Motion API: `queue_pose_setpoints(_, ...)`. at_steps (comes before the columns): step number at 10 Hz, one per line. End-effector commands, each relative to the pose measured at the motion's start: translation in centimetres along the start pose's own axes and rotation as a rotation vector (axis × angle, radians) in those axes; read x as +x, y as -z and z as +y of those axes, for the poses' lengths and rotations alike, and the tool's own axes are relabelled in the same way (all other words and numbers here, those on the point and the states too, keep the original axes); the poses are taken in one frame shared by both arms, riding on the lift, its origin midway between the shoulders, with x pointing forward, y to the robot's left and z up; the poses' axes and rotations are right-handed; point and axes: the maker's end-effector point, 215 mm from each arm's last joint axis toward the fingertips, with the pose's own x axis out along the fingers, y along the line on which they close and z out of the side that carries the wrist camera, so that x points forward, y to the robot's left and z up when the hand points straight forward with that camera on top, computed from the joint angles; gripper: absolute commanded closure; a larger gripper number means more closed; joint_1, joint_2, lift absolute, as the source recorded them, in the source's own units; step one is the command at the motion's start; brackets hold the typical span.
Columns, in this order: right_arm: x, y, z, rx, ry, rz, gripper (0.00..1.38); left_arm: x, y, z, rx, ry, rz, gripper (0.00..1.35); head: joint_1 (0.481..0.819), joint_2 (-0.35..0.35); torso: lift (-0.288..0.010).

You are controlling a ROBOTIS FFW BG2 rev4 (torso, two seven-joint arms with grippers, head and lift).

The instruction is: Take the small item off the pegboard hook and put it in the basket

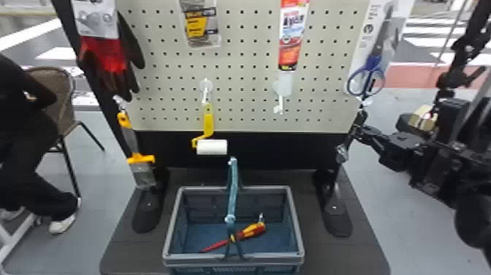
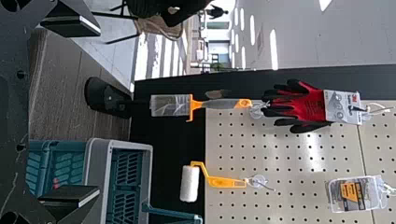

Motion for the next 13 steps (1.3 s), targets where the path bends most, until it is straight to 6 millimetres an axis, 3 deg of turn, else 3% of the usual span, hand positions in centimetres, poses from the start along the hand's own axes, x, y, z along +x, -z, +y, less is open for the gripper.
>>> queue_pose_setpoints(1, -0.1, 0.2, 0.1, 0.004, -0.002, 0.002, 1.28, 0.0, 0.0, 0.0, -0.002, -0.002, 0.0, 0.11, 0.549, 0.0, -0.1)
queue_pose_setpoints(7, -0.2, 0.0, 0.6, 0.004, -0.009, -0.002, 1.28, 0.0, 0.1, 0.0, -0.001, -0.002, 0.002, 0.11, 0.549, 0.0, -0.1)
queue_pose_setpoints(13, -1.7, -2.0, 1.2, -0.025, 0.003, -0.042, 1.28, -0.1, 0.1, -0.1, -0.002, -0.001, 0.002, 0.12, 0.549, 0.0, -0.1)
